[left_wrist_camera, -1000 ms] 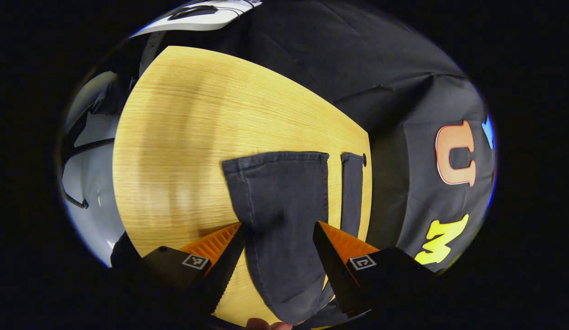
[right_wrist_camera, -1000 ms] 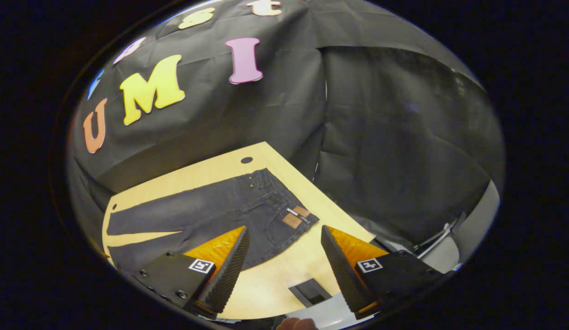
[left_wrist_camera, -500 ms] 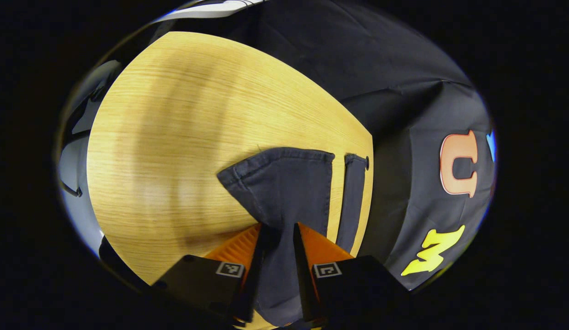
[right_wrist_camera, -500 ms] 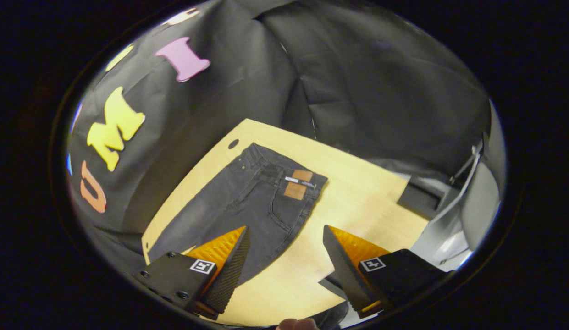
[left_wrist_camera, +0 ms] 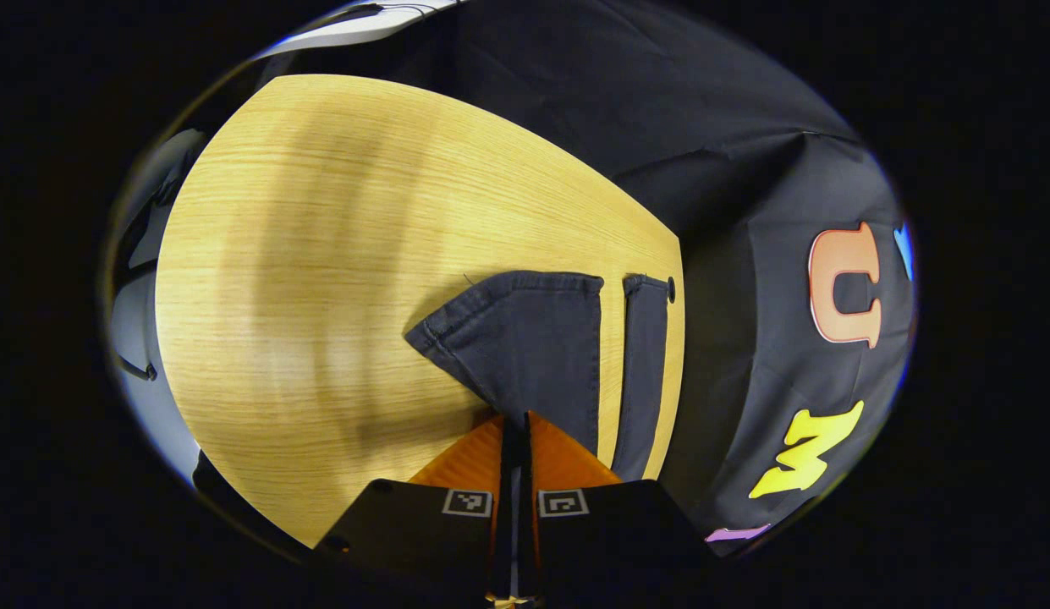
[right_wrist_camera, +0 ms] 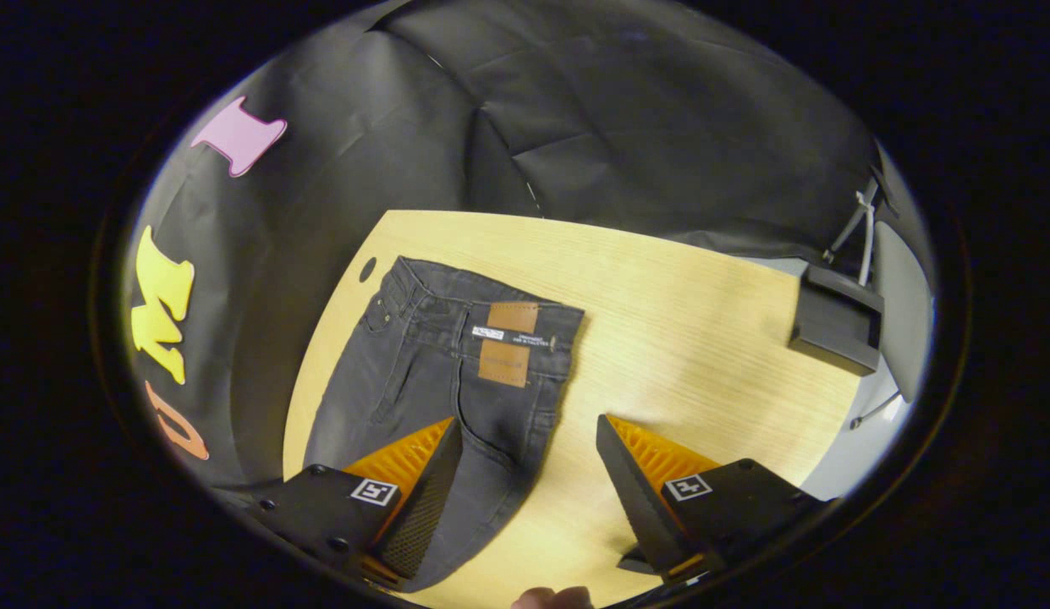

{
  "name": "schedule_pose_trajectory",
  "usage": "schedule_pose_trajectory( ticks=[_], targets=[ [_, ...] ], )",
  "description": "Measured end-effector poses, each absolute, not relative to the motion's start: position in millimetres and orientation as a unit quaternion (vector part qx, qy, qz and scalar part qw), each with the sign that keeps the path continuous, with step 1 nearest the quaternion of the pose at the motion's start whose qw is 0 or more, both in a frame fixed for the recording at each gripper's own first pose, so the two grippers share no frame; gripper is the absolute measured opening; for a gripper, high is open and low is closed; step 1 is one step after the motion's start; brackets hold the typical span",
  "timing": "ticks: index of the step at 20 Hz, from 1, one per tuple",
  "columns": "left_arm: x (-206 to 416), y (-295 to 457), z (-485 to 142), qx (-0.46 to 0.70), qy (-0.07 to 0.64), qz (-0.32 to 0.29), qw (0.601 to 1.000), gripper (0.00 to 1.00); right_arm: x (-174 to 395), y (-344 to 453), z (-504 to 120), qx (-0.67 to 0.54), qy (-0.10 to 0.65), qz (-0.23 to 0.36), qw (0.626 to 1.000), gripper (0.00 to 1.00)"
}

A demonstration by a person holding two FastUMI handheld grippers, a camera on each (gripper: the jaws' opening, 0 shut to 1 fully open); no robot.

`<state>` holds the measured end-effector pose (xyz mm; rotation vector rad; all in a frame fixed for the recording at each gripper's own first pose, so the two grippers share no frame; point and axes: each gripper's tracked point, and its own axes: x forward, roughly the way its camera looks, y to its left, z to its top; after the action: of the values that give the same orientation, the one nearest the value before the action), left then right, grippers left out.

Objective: Grasp the waist and the cuffs of the jeans and fold them to make the two legs overlap; first hold the waist and fold one-third of the jeans toward the cuffs, then hold the cuffs and fold the remaining one-third in the same direction to finish folding.

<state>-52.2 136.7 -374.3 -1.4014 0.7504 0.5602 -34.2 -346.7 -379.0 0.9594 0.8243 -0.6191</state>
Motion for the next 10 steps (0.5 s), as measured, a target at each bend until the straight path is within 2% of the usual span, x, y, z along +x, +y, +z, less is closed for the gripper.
schedule_pose_trajectory(
  ticks=[4,8,10],
  targets=[
    [-49,137,-375,-0.620,0.338,0.244,0.665,0.06,-7,-346,-382,0.420,0.383,-0.281,0.773,0.98],
    [-45,136,-374,-0.616,0.346,0.237,0.667,0.06,-4,-344,-394,0.369,0.408,-0.292,0.783,0.98],
    [-43,135,-375,-0.613,0.350,0.234,0.668,0.06,-12,-355,-397,0.333,0.421,-0.320,0.781,0.74]
  ],
)
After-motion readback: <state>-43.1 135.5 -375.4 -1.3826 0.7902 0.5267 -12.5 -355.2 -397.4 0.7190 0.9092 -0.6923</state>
